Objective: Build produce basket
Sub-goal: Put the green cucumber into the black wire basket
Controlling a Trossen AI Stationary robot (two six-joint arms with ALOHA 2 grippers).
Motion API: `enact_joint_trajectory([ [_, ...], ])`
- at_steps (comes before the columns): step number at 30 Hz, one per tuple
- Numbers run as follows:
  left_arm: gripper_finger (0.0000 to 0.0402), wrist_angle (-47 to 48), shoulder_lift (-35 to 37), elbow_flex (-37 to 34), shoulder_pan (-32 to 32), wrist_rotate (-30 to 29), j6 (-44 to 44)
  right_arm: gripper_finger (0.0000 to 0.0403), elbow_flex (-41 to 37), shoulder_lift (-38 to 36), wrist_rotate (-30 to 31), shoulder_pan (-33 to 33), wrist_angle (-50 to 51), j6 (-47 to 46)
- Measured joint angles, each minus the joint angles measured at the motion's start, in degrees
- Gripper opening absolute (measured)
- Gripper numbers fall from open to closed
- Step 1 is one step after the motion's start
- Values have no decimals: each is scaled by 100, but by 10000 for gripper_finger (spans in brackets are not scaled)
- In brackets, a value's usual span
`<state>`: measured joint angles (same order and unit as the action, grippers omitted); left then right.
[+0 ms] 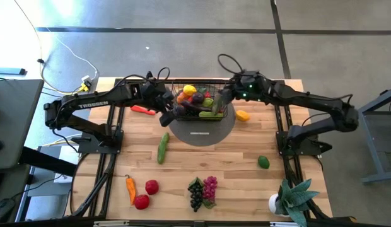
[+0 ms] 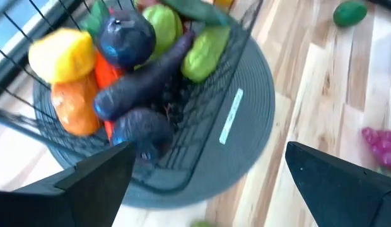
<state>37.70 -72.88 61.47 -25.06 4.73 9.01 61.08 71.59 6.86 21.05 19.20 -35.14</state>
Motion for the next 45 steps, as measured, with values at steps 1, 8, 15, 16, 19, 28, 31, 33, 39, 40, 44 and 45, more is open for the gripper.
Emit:
enact_joint_trajectory([
  [1,399,102,2,0,20,22,-2,195,0,37,45,-45,4,-2],
  [8,399,864,2,0,385,94,215,224,0,105,71,-324,-21,-109],
  [15,399,1383,2,0,915,-200,1459,233,0,101,161,-530,-8,-80],
  [16,399,1444,2,0,990,-279,1639,234,0,101,161,-554,6,-61],
  [19,399,1609,3,-35,1207,-478,2068,234,0,101,161,-607,54,-57],
  [28,399,1508,2,-665,1764,-687,3550,234,-2,98,-141,-622,291,49],
  [31,399,1479,2,-850,1932,-955,4120,234,-2,98,-156,-622,330,160],
  [33,399,1475,2,-969,2023,-1051,4435,234,-2,98,-217,-622,330,201],
  [39,399,849,-2,-1501,2228,-994,4986,234,-2,98,-407,-622,376,407],
  [40,399,662,-2,-1590,2258,-960,5033,234,-2,98,-409,-622,388,409],
  [44,399,46,-82,-1884,2336,-865,5373,234,-2,98,-412,-622,420,411],
  [45,399,-7,-118,-1925,2344,-867,5493,234,-2,98,-412,-622,419,411],
])
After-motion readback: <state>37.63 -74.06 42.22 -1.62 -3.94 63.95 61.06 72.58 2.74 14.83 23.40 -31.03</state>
